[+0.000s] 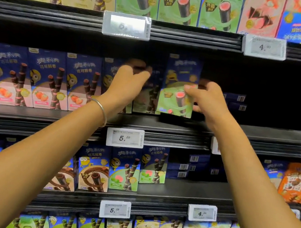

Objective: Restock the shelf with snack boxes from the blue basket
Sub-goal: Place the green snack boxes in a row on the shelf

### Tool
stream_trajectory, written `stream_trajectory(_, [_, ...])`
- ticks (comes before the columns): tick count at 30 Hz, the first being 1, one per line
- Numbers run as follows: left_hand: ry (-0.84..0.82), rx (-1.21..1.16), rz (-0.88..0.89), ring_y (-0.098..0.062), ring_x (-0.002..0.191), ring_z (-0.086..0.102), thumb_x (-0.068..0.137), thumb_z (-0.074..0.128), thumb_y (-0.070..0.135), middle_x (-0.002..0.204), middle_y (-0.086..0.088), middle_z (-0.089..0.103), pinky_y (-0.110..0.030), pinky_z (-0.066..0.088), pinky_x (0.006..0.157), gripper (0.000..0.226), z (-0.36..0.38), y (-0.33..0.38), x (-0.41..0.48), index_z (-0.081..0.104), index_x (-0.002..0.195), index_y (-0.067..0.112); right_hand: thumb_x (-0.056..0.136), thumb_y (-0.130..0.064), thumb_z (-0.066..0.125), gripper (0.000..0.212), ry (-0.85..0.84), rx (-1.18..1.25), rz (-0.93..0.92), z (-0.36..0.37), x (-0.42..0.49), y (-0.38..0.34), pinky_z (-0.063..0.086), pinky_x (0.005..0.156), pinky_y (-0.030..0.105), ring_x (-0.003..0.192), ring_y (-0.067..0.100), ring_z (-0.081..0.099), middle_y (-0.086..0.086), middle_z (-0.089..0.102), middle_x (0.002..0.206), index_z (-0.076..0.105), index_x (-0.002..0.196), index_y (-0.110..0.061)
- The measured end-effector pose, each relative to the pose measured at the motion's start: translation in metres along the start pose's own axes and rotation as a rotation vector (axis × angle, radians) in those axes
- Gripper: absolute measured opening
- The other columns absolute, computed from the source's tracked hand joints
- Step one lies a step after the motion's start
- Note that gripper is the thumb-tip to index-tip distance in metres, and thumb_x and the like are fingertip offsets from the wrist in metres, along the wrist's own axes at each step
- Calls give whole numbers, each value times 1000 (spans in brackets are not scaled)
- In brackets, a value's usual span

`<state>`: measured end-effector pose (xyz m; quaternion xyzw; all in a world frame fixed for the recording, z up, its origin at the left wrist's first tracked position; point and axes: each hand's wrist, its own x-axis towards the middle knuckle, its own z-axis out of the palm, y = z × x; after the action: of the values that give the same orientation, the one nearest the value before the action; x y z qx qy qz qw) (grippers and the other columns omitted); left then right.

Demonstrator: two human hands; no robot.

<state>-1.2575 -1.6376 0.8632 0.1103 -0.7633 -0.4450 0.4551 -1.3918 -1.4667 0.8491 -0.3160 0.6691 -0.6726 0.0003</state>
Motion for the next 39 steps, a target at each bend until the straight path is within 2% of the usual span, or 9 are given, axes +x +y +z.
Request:
stream_trajectory(2, [-72,401,144,-19,84,65,92,76,37,87,5,67,-33,50,73,33,-2,-7,5,65,116,17,87,-18,69,41,97,-17,57,-13,7,7,58,91,49,103,22,68,9,66,120,51,123,-8])
stream_trajectory(5, [-189,911,249,-22,78,56,84,78,59,99,0,63,-36,45,68,46,0,-13,4,50,102,27,86,-14,65,37,159,-138,99,-22,15,14,56,94,51,106,28,64,13,62,117,50,118,-4])
stream_trajectory(7, [-211,1102,330,-36,122,55,77,82,63,146,-11,50,-49,51,96,84,7,-16,6,42,143,31,84,-12,63,37,138,-223,125,-20,17,17,55,95,53,108,32,63,17,62,116,54,117,2])
stream_trajectory(9, [-200,1196,407,-39,157,16,71,86,64,170,-12,12,-55,25,125,129,10,-16,11,5,167,35,85,-12,62,34,107,-273,136,-17,19,18,54,95,54,108,34,62,20,63,118,57,115,4])
stream_trajectory(11, [-196,1301,467,-38,161,-3,69,84,67,172,-13,0,-58,2,130,139,10,-16,20,-7,168,29,85,-10,61,32,76,-299,125,-14,22,17,54,94,54,106,34,63,21,65,116,60,114,3])
stream_trajectory(14, [-244,1479,462,-38,161,-1,66,80,77,173,-13,5,-64,-4,128,148,10,-15,36,-13,167,22,83,-7,60,33,50,-326,84,-9,26,15,55,93,53,104,35,64,20,67,114,62,115,0])
stream_trajectory(22, [-199,1442,474,-41,146,28,58,93,67,156,-16,24,-64,11,128,154,10,-18,31,-5,167,21,93,-9,58,26,21,-338,112,1,39,23,53,96,56,109,37,63,22,65,119,60,117,1])
stream_trajectory(29, [-105,1436,537,-45,147,29,68,91,58,159,-23,26,-63,13,127,143,12,-25,24,-4,168,19,93,-10,60,13,-13,-338,115,6,47,28,54,97,54,109,32,63,19,65,119,59,106,-8])
stream_trajectory(39, [-116,1391,532,-43,148,27,69,91,60,161,-21,22,-58,22,126,138,9,-26,27,2,168,23,88,-9,69,24,-38,-312,85,6,59,35,57,93,47,105,28,64,10,65,116,58,108,-17])
